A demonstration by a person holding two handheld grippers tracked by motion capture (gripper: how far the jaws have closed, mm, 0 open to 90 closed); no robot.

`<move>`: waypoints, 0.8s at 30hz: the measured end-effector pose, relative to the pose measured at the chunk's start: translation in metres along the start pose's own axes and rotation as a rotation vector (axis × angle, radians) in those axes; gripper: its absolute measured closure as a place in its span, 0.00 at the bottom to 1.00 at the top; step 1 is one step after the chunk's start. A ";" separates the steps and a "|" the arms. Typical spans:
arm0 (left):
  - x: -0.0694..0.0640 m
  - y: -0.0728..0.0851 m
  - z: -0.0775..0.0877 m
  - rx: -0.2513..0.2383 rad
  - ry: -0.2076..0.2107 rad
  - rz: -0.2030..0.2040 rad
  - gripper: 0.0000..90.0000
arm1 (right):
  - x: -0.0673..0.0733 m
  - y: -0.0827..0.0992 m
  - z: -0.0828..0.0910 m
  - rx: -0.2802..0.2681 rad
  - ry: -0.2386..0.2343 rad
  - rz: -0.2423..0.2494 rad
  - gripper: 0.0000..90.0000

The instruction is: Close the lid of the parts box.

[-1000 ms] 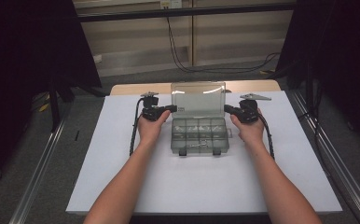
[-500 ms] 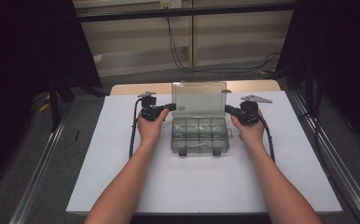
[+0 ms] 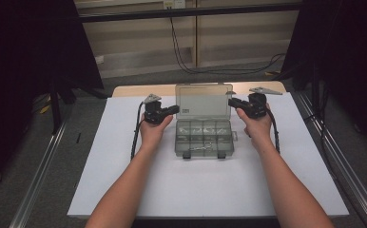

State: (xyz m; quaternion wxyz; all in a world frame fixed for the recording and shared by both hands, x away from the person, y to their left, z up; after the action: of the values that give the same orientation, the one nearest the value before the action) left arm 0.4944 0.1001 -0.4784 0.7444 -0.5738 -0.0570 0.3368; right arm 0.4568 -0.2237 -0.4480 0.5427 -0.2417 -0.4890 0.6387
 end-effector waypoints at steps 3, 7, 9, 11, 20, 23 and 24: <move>0.000 0.001 0.001 -0.018 0.029 -0.022 0.94 | 0.000 -0.008 -0.002 0.016 0.011 0.024 0.83; -0.002 0.001 0.002 -0.030 0.036 -0.045 0.94 | -0.003 -0.009 -0.005 0.019 -0.006 -0.011 0.84; -0.001 0.001 0.001 -0.030 0.030 -0.047 0.94 | -0.004 -0.007 -0.007 0.033 -0.018 -0.019 0.86; 0.000 0.002 0.001 -0.027 0.031 -0.031 0.94 | -0.005 -0.006 -0.007 0.033 -0.003 0.000 0.93; -0.002 0.000 0.002 0.032 -0.012 0.006 0.88 | 0.009 -0.005 0.002 -0.006 0.072 0.097 0.96; -0.005 -0.004 0.007 0.041 0.016 0.036 0.80 | 0.012 -0.004 0.006 -0.027 0.074 0.110 0.96; -0.006 -0.006 0.009 0.045 0.021 0.042 0.77 | 0.012 -0.003 0.007 -0.034 0.072 0.115 0.96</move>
State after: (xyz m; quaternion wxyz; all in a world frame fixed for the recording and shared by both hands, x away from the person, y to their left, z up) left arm 0.4884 0.1036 -0.4683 0.7504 -0.5614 -0.0296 0.3476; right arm 0.4492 -0.2153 -0.4400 0.5184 -0.3014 -0.4650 0.6513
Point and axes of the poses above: each handheld gripper's, and its own axes: z roughly backward along the jaws, y roughly out of its underside, x roughly to its left, the point moved 3 cm from there along -z, roughly forward along the jaws, and after that the axes turned 7 degrees about y, right-handed, at the moved point
